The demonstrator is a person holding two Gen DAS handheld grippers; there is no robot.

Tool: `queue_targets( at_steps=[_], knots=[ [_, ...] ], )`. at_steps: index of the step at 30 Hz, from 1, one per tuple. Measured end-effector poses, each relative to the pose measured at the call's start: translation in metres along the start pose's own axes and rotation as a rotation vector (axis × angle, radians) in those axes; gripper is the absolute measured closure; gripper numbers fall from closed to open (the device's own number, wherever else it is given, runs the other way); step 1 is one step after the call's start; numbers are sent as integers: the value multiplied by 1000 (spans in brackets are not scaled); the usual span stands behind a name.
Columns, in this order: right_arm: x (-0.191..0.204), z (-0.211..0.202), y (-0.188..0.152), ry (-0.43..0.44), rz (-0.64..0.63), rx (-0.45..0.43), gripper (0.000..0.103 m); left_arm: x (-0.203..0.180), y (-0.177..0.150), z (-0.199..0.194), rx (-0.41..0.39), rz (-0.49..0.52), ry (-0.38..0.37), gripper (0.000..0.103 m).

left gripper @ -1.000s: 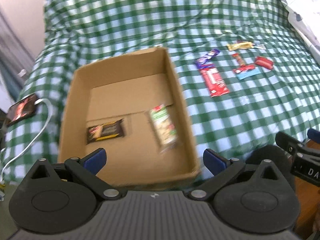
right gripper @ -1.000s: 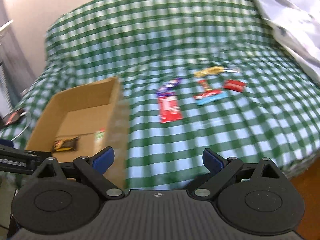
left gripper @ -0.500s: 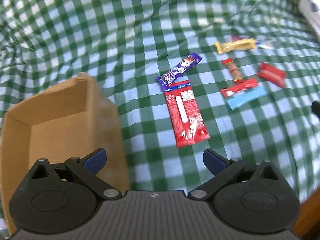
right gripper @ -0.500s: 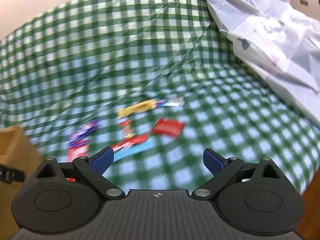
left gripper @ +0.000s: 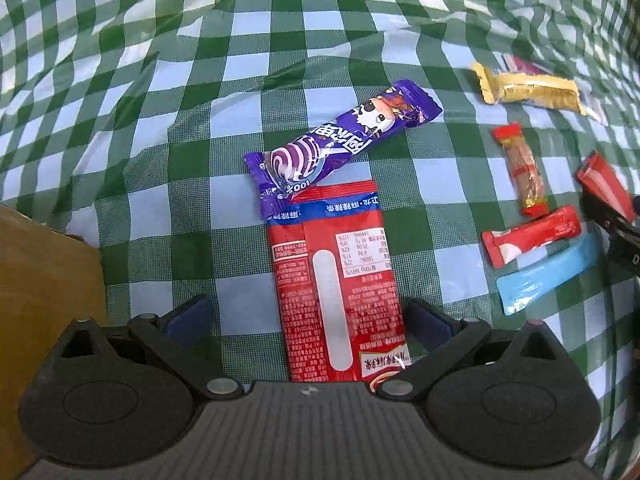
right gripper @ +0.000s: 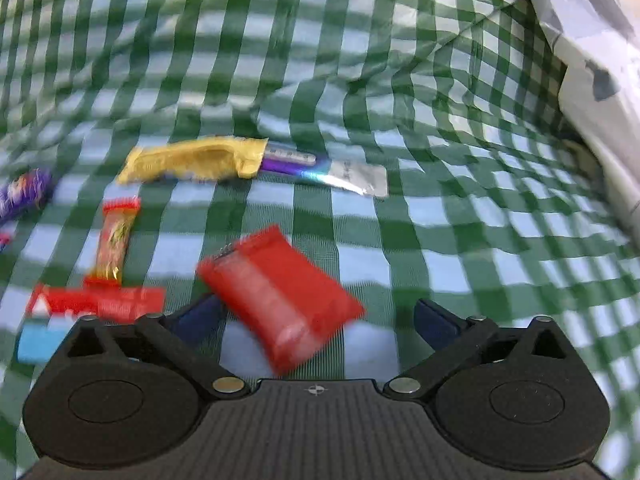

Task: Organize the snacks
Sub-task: 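Grasp the red wafer pack with the left tool while the right tool grasps the red square pack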

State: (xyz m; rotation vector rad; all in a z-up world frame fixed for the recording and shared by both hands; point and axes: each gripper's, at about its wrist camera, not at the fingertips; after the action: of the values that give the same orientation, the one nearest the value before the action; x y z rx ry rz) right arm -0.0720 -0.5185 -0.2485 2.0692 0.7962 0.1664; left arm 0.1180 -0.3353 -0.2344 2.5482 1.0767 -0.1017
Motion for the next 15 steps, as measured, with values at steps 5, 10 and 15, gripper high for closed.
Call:
queue_targets(
  at_steps=[5, 10, 15],
  knots=[
    [-2, 2, -2, 16, 20, -22, 0, -2, -2, 1, -12, 14, 18, 0],
    [-3, -1, -7, 9, 27, -46, 0, -2, -2, 3, -18, 18, 14, 0],
    [-3, -3, -7, 4, 27, -52, 1, -5, -6, 1, -21, 18, 15, 0]
  ],
)
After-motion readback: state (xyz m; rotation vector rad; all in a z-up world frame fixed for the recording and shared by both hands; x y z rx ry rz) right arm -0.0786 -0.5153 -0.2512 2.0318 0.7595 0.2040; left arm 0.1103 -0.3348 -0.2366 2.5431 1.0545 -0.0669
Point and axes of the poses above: each gripper's, at about its wrist camera, not at the fingertips, and z roughly the way its jaws point, x to its left, y to its top, and after that the axes turned 15 degrees about -y, right-handed
